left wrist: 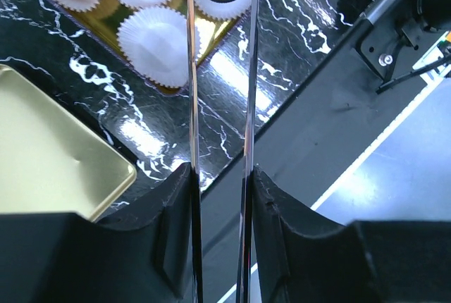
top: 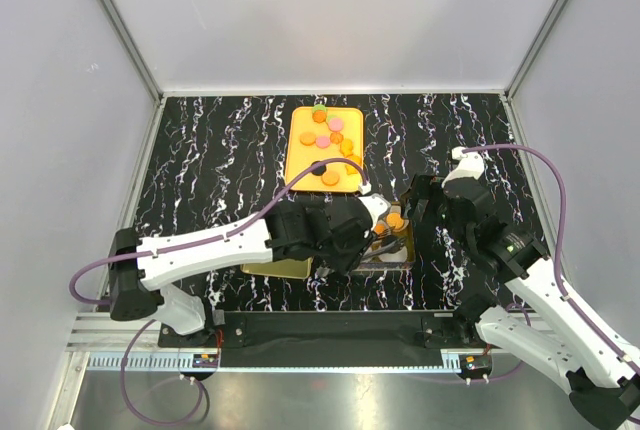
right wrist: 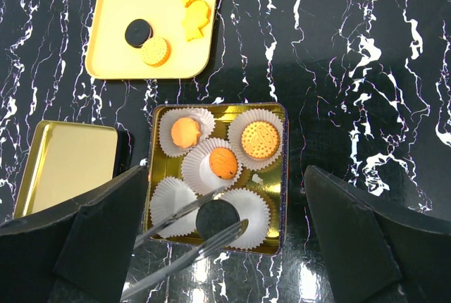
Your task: Pack the cookies
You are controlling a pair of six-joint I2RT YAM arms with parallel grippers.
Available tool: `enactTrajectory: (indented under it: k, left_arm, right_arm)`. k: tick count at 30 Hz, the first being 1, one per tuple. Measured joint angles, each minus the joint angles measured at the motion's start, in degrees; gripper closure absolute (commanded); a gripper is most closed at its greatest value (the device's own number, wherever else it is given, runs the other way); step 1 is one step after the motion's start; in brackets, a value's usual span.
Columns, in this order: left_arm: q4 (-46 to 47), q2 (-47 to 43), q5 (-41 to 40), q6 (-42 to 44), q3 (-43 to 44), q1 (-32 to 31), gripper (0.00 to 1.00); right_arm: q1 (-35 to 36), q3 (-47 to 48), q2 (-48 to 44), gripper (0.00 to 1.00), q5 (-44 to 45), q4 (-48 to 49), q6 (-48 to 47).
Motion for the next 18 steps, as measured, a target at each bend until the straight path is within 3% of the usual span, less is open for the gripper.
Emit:
enactTrajectory:
  k: [18]
  left_arm:
    - [3.39, 3.37, 0.13, -1.20, -1.05, -1.33, 0.62]
  right_arm:
    - [0.00, 0.00, -0.55, 0.00, 0.11, -0.02, 0.02]
